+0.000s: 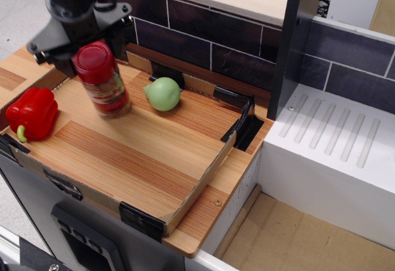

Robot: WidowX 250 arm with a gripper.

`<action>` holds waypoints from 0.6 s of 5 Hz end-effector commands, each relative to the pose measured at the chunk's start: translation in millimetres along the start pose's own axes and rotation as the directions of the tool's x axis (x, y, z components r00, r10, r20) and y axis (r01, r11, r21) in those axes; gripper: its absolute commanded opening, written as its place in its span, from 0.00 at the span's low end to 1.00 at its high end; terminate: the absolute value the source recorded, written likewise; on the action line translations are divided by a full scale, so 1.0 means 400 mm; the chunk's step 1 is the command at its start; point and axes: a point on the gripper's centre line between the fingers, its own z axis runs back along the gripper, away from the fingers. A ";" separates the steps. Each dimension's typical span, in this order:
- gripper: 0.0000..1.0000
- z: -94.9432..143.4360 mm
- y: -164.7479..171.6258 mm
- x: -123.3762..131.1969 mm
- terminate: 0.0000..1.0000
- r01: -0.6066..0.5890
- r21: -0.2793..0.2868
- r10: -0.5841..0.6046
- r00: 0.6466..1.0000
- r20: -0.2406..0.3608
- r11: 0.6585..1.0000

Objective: Topple basil bottle

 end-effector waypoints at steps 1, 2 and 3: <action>0.00 -0.016 -0.009 -0.091 0.00 -0.110 0.084 0.112 0.994 -0.016 0.990; 0.00 -0.034 -0.003 -0.137 0.00 -0.099 0.139 0.103 0.994 -0.025 0.985; 0.00 -0.044 -0.004 -0.156 0.00 -0.102 0.153 0.114 0.991 -0.075 0.983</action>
